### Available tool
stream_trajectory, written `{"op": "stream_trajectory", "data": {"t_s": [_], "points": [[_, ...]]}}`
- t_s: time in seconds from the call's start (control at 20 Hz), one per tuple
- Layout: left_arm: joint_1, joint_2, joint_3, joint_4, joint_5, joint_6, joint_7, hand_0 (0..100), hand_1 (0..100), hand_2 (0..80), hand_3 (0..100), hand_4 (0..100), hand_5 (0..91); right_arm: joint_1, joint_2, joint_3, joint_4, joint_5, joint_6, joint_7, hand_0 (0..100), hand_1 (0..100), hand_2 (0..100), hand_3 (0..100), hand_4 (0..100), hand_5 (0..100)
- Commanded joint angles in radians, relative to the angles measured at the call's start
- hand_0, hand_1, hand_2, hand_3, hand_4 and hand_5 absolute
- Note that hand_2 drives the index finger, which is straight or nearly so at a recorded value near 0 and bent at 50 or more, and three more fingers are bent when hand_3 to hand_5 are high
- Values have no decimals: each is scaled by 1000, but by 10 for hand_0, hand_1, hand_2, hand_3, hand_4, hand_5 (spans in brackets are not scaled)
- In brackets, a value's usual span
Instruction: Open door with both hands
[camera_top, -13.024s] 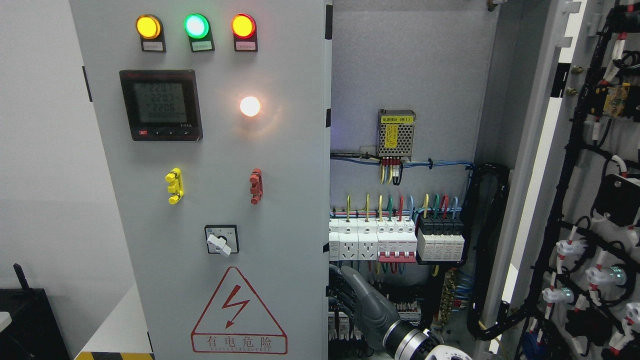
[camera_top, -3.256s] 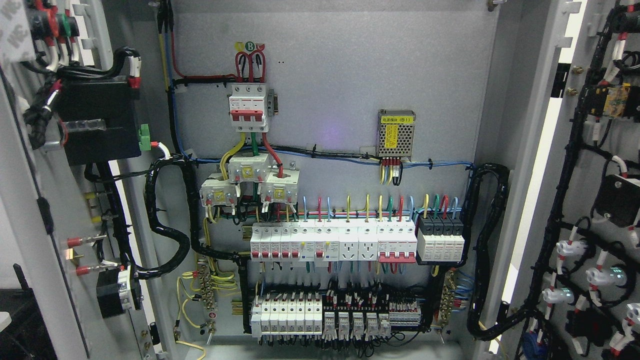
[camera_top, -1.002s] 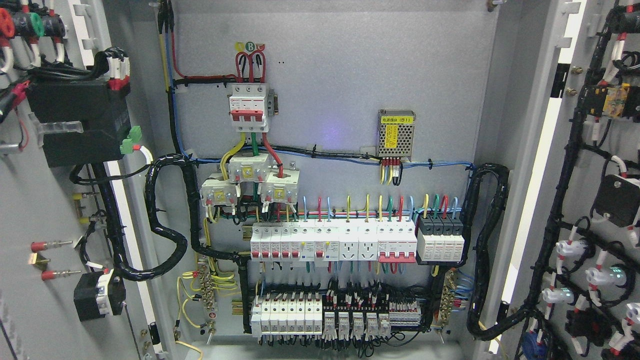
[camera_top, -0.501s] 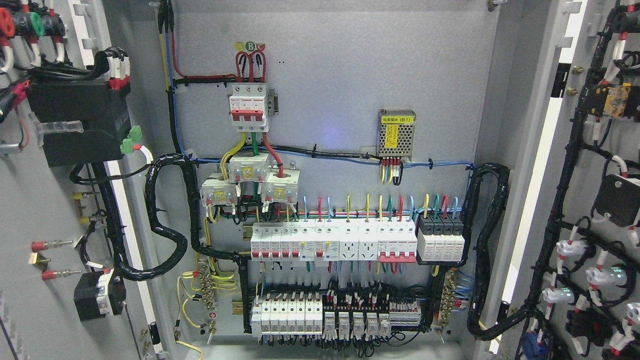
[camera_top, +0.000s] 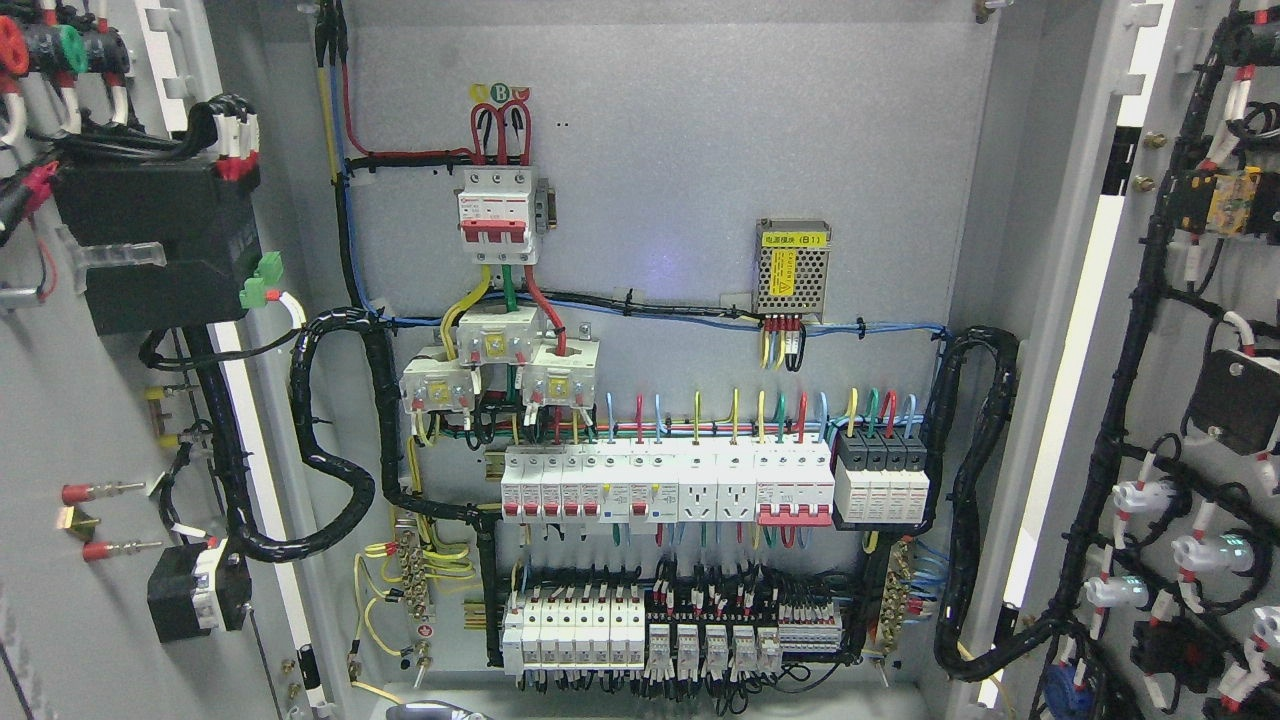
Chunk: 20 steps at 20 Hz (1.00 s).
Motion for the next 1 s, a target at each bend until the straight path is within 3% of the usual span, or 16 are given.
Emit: {"op": "stream_trajectory", "data": {"t_s": [0.0, 0.15, 0.5, 0.7, 0.95], "points": [[-1, 0, 17, 6, -17, 1, 0, 0, 0, 0, 0, 0, 0, 127, -122, -66, -80, 33, -45, -3, 386, 0, 0, 0, 0, 0], [1, 0, 17, 6, -17, 1, 0, 0, 0, 0, 0, 0, 0, 189, -156, -84, -102, 36, -98, -3, 386, 0, 0, 0, 0, 0], [1, 0, 17, 6, -15, 1, 0, 0, 0, 0, 0, 0, 0, 340, -188, -156, -267, 50, -106, -20, 386, 0, 0, 0, 0, 0], [1, 0, 17, 6, -15, 1, 0, 0, 0, 0, 0, 0, 0, 416, -219, -191, -330, 102, -197, -25, 386, 0, 0, 0, 0, 0], [1, 0, 17, 6, -17, 1, 0, 0, 0, 0, 0, 0, 0, 502, -254, -208, -332, 104, -256, -25, 386, 0, 0, 0, 0, 0]]}}
